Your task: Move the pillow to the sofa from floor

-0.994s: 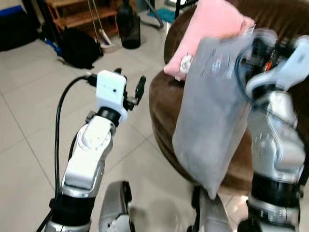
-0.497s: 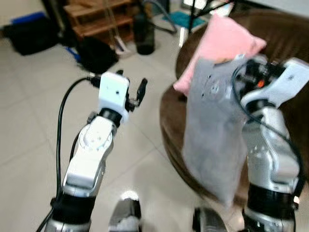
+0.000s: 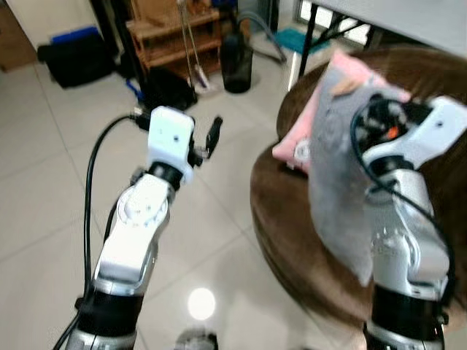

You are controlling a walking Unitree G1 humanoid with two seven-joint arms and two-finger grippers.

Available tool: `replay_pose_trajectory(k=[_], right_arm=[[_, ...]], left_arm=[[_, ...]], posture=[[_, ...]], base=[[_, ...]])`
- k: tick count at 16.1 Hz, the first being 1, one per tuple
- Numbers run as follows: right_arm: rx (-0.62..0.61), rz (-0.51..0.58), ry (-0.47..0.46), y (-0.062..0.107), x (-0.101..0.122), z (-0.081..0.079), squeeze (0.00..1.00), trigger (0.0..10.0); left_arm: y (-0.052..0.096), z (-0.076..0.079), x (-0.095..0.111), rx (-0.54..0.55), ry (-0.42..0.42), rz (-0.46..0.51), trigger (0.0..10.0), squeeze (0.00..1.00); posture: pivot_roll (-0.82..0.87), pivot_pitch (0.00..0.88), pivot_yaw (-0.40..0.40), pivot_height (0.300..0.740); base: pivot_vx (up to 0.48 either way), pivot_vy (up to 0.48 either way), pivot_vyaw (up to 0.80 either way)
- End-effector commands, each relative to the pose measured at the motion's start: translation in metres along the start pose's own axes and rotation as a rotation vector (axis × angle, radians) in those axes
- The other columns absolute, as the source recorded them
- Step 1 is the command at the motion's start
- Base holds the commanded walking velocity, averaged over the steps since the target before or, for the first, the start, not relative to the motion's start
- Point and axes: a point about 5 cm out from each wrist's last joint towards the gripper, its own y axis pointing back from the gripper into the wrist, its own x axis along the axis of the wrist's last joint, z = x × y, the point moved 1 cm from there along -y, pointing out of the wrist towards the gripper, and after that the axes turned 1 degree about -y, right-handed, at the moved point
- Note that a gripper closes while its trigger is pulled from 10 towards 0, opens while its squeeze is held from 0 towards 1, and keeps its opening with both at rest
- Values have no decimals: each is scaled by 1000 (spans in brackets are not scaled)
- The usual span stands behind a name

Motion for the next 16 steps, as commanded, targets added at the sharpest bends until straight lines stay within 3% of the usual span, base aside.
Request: replay_pose_trajectory(k=[1,5,11,14,16], right_arm=[[39,-59,46,2,-13,-8,0,10000],[57,-68,26,5,-19,-11,0,10000],[77,-67,27,3,-21,-13,0,10000],[30,-80,26,3,-25,-4,0,10000],[-2,-89,19,4,-28,1,0,10000]], left_arm=[[0,-4,0,-4,-1,6,10000,0],[-1,-4,1,-7,0,11,10000,0],[-1,-5,0,-5,-1,9,10000,0],[-1,-4,-1,-16,-5,6,10000,0],[-1,-1,-3,-42,-9,-9,10000,0]], posture=[[-31,0,47,740],[-29,0,44,740],[-26,0,38,740],[-23,0,40,740],[-23,0,41,740]], base=[[349,0,0],[372,0,0],[371,0,-800],[354,0,-800],[304,0,0]])
